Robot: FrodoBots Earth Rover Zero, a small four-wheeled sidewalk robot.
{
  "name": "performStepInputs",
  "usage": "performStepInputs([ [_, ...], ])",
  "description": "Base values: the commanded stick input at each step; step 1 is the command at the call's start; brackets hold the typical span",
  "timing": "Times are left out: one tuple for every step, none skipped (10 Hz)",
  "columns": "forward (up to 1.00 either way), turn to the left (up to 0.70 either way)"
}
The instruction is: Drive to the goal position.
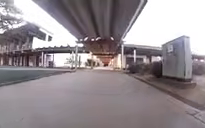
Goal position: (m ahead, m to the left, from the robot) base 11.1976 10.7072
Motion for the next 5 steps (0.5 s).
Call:
performStepInputs([
  [0.7, 0.0],
  [0.7, 0.0],
  [0.7, 0.0],
  [0.7, 0.0],
  [0.7, 0.0],
])
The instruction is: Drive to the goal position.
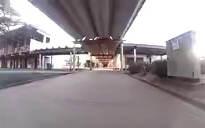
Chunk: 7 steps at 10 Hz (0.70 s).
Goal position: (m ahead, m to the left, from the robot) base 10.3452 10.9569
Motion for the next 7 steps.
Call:
performStepInputs([
  [0.7, 0.0],
  [0.7, 0.0],
  [0.7, 0.0],
  [0.7, 0.0],
  [0.7, 0.0],
  [0.7, 0.0],
  [0.7, 0.0],
])
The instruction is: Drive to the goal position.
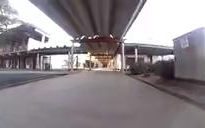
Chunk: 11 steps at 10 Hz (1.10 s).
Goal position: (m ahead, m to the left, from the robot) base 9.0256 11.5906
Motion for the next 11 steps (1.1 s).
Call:
performStepInputs([
  [0.7, 0.0],
  [0.7, 0.0],
  [0.7, 0.0],
  [0.7, 0.0],
  [0.7, 0.0],
  [0.7, 0.0],
  [0.7, 0.0],
  [0.7, 0.0],
  [0.7, 0.0],
  [0.7, 0.0],
  [0.7, 0.0],
])
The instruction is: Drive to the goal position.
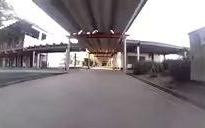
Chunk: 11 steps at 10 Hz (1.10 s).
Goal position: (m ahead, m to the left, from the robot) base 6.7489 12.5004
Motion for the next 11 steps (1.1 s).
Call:
performStepInputs([
  [0.7, 0.0],
  [0.7, 0.0],
  [0.7, 0.0],
  [0.7, 0.0],
  [0.7, 0.0],
  [0.7, 0.0],
  [0.7, 0.0],
  [0.7, 0.0],
  [0.7, 0.0],
  [0.7, 0.0],
  [0.7, 0.0],
])
